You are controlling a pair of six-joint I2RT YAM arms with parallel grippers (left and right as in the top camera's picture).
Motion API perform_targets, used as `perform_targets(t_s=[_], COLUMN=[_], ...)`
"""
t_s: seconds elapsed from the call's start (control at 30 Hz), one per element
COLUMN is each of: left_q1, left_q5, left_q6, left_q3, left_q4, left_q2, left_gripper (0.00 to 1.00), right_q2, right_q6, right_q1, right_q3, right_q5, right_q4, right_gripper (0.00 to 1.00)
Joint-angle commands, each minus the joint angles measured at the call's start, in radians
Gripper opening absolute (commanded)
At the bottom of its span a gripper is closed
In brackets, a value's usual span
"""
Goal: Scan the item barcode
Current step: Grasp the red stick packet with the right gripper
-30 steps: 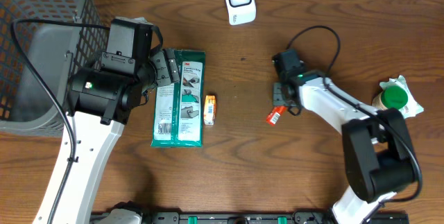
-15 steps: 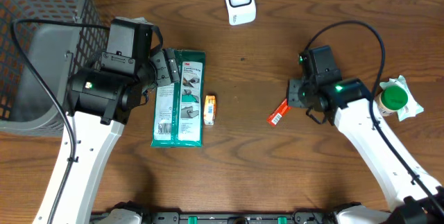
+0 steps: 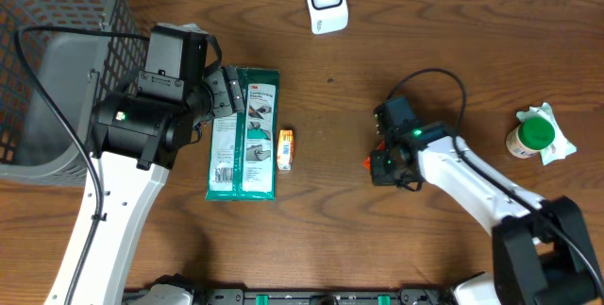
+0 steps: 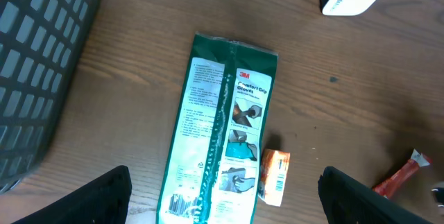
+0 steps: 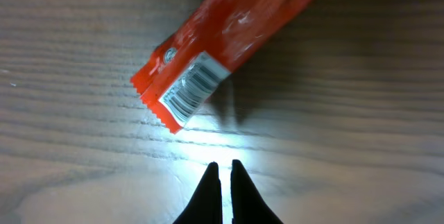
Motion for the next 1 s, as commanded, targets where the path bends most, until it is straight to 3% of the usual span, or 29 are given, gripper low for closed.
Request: perform_targets(t_s=[0.0, 0.4, 0.6, 0.77, 0.97], left_q1=[0.005, 0.005, 0.005, 0.005, 0.005], left_q5=[-0.013, -0.013, -0.013, -0.013, -0.013], left_q6=[0.01, 0.01, 0.01, 0.01, 0.01], left_q3=[0.016, 0.016, 0.016, 0.016, 0.016], left_q4=[-0.003, -0.003, -0.003, -0.003, -0.003], left_q2=[0.002, 0.002, 0.002, 0.002, 0.002], left_gripper=[0.86, 0.86, 0.86, 0.86, 0.86], right_q2=[0.029, 0.103, 0.102, 0.061, 0.006], right_q6=[0.023, 0.023, 0.023, -0.04, -0.1], right_q1=[0.031, 0.043, 0.037, -0.009, -0.15], right_q3=[-0.023, -0.027, -0.027, 0.045, 0.184], right_q5=[-0.018, 0.001, 0.001, -0.057, -0.047], right_q4=[0.059, 0.446, 0.557, 0.477, 0.244], right_gripper=[0.03, 0.15, 0.21, 0.33, 0.36])
